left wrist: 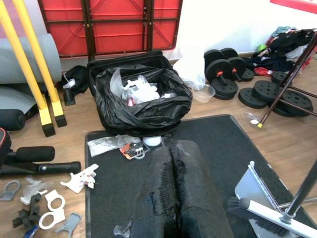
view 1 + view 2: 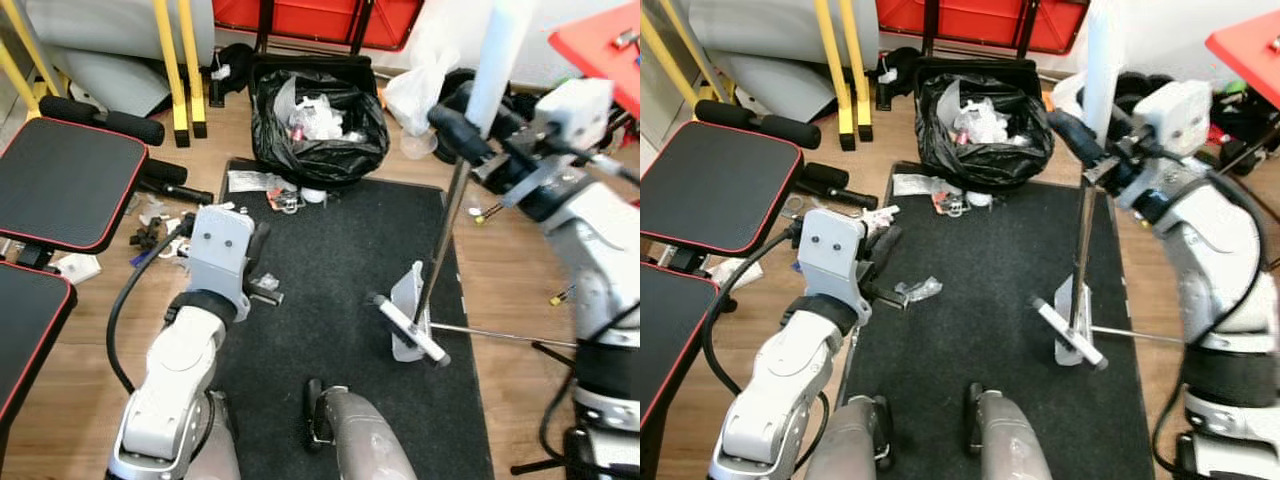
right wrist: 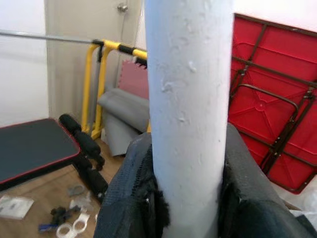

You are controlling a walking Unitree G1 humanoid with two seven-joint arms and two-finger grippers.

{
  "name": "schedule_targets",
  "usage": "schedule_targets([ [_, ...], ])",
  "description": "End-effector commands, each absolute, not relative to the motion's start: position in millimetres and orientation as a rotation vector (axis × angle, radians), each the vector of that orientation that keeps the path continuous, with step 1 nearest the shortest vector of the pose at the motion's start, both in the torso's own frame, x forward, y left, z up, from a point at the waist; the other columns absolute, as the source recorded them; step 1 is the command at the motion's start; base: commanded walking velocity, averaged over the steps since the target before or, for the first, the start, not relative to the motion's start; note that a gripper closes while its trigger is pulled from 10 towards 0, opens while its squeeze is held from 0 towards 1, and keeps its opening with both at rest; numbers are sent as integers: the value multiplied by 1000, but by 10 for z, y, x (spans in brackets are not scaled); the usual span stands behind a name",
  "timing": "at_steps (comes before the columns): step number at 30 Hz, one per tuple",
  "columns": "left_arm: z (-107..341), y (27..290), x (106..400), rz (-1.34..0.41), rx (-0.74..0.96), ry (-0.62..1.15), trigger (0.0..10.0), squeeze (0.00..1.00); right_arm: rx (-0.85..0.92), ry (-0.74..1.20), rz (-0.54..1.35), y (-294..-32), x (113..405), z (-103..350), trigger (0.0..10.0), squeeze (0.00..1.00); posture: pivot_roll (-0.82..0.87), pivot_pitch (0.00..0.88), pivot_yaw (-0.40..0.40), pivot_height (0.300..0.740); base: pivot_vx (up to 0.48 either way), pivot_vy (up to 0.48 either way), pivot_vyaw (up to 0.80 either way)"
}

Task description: Sweep floor

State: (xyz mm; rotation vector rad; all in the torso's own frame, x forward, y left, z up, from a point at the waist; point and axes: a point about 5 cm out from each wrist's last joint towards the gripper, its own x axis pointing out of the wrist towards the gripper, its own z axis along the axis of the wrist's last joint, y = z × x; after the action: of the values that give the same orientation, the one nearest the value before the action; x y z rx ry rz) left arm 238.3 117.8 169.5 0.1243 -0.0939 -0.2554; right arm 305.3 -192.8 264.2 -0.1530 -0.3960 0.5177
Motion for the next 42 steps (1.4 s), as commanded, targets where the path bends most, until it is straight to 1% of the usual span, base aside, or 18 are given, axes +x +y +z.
schedule_targets([
  [1,1676,1127,2344,-308,114,-77,10000,0,-118,-338,489,-1950,3094,2485,10000,0,-137,273,-180,740,0,0,0],
  [5,1680,1128,2334,-304,111,-77,10000,0,-84,-391,494,-1884,3090,2506,10000,0,-136,276,-183,740,0,0,0],
  [10,1682,1131,2333,-303,110,-76,10000,0,-26,-424,488,-1898,3058,2518,10000,0,-140,277,-181,740,0,0,0],
  [11,1683,1132,2333,-303,110,-75,10000,0,22,-452,480,-1914,3038,2537,10000,0,-140,277,-181,740,0,0,0],
  [12,1683,1132,2333,-303,110,-75,10000,0,22,-452,480,-1914,3038,2537,10000,0,-140,277,-181,740,0,0,0],
  [15,1685,1136,2340,-305,111,-76,10000,0,208,-507,513,-1875,2962,2533,10000,0,-141,275,-177,740,0,0,0],
  [18,1686,1136,2340,-305,112,-76,10000,0,246,-509,533,-1845,2941,2513,10000,0,-141,275,-177,740,0,0,0],
  [19,1688,1135,2340,-306,113,-77,10000,0,290,-509,559,-1810,2921,2486,10000,0,-141,275,-177,740,0,0,0],
  [21,1691,1136,2346,-306,115,-77,10000,0,315,-482,577,-1780,2905,2393,10000,0,-138,275,-174,740,0,0,0],
  [24,1692,1137,2347,-306,115,-78,10000,0,315,-471,582,-1773,2898,2357,10000,0,-138,275,-174,740,0,0,0],
  [25,1692,1138,2351,-305,116,-78,10000,0,281,-450,579,-1772,2897,2309,10000,0,-139,274,-173,740,0,0,0],
  [26,1692,1139,2354,-305,116,-78,10000,0,210,-420,561,-1782,2903,2253,10000,0,-139,274,-172,740,0,0,0],
  [27,1692,1139,2354,-305,116,-78,10000,0,210,-420,561,-1782,2903,2253,10000,0,-139,274,-172,740,0,0,0],
  [28,1692,1140,2362,-304,115,-78,10000,0,118,-384,529,-1806,2917,2186,10000,0,-140,273,-173,740,0,0,0],
  [32,1695,1138,2368,-303,114,-79,10000,0,54,-367,500,-1844,2932,2150,10000,0,-139,272,-175,740,0,0,0],
  [36,1696,1138,2369,-302,114,-81,10000,0,51,-382,492,-1862,2934,2189,10000,0,-139,270,-177,740,0,0,0],
  [41,1694,1137,2378,-298,115,-83,10000,0,27,-431,494,-1886,2927,2347,10000,0,-138,265,-180,740,0,0,0],
  [42,1694,1137,2382,-297,115,-84,10000,0,15,-465,496,-1901,2916,2466,10000,0,-139,264,-180,740,0,0,0],
])
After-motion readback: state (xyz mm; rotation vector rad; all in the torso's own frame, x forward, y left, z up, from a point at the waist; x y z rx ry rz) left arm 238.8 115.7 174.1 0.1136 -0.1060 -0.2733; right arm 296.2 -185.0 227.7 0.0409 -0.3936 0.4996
